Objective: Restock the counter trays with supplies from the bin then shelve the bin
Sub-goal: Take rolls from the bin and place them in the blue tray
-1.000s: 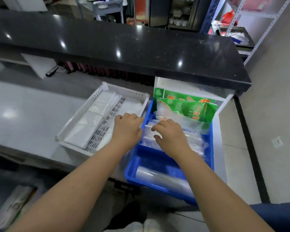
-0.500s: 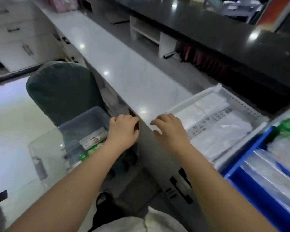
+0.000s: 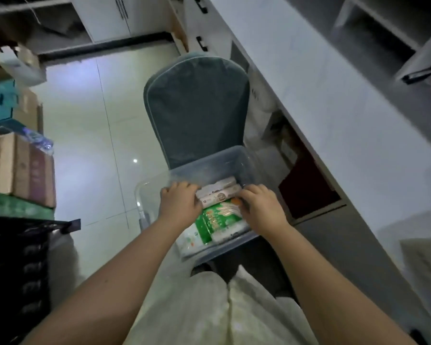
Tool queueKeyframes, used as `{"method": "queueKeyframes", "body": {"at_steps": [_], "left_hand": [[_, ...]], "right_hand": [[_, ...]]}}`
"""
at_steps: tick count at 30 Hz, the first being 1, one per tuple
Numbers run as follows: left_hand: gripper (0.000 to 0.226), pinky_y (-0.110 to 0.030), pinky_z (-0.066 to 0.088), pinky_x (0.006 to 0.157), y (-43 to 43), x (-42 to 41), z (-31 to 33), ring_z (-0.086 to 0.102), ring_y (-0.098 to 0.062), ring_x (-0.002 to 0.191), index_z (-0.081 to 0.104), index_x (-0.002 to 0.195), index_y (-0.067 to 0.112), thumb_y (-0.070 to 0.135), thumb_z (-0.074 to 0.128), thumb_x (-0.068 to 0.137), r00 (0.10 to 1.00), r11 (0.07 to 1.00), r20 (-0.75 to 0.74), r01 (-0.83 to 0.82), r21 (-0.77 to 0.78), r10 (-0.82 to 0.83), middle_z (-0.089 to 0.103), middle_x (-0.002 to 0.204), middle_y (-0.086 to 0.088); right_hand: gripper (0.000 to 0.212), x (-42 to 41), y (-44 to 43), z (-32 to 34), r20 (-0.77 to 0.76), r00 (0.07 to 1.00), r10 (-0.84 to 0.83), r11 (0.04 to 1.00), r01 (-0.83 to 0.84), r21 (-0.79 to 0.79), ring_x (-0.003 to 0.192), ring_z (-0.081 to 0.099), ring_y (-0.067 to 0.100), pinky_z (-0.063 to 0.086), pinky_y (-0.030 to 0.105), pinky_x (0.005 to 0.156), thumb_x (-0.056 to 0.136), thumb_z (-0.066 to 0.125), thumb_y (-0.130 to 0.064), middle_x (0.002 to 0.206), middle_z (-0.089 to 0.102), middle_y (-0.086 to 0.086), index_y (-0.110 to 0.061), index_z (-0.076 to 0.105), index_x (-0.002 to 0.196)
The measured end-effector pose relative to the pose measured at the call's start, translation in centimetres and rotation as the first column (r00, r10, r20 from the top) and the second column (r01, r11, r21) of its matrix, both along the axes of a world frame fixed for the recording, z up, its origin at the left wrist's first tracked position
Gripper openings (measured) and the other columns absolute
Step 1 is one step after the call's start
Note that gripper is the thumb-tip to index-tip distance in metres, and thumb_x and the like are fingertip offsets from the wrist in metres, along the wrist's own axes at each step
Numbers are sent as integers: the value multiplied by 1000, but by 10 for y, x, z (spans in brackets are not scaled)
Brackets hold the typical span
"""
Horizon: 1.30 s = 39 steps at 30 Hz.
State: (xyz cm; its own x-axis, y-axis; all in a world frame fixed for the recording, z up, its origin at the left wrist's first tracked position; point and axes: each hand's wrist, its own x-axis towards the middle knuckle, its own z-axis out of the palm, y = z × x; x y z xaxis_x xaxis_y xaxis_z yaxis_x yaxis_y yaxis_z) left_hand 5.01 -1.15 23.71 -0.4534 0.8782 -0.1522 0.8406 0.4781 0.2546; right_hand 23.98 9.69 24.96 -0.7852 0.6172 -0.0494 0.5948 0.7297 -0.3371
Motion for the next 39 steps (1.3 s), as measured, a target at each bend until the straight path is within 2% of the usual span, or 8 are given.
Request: {"method": "queueKeyframes", "body": {"at_steps": [6,12,17,22,27,31,34,39], "left_hand": [[41,-41,37,88,5,-22,-61,51,-30,109,56,123,26,35,59,83,988,994,153,-17,-108,33,61,116,-4],[52,-48,37,97,26,-22,-147,46,-30,118,45,133,26,33,60,84,964,965,254,-15,-262,83,54,127,-6],[60,-46,38,96,46,-23,-223,44,-33,120,40,138,22,27,62,82,949,937,290,-13,-349,122,50,132,-11],[75,-46,30,105,81,-22,-287,34,-34,134,26,147,19,15,62,81,956,912,283,52,-407,71,33,150,-13],[80,-49,26,108,110,-15,-325,22,-31,139,23,147,18,11,64,80,956,911,287,63,-407,61,26,153,-12],[76,-47,34,97,124,-12,-337,32,-34,127,27,144,17,20,66,79,974,914,209,2,-405,91,35,139,-14],[69,-46,34,95,130,-6,-343,35,-35,122,32,140,15,26,65,81,982,906,159,-30,-423,106,38,134,-16],[56,-43,36,96,130,-1,-345,42,-30,120,36,135,12,25,61,87,954,929,241,-83,-360,179,46,132,-12]], "right_hand": [[38,-38,15,-54,158,987,-2,989,26,-146,108,51,27,43,40,86,81,63,-15,119,60,2,-20,61,119],[44,-50,49,-145,367,921,128,961,-25,-274,113,46,30,39,39,86,79,65,-18,123,56,6,-22,58,122],[50,-55,69,-226,506,797,331,902,-109,-418,129,33,31,34,44,99,80,68,-25,133,48,6,-25,51,127],[48,-50,81,-290,657,631,412,880,-88,-467,128,35,35,34,47,101,84,64,-28,135,45,11,-25,48,129],[65,-52,78,-330,688,513,512,832,-99,-545,130,33,33,30,51,104,79,68,-21,138,42,8,-28,40,136],[65,-48,72,-347,673,528,518,838,-158,-522,127,34,35,30,50,103,77,68,-15,137,41,10,-22,41,136],[52,-48,70,-352,662,531,529,838,-203,-507,125,35,36,32,51,102,83,59,-15,135,41,13,-17,43,133],[50,-46,75,-342,594,609,526,837,-246,-488,121,37,34,35,45,99,80,62,-14,130,43,13,-15,47,127]]}}
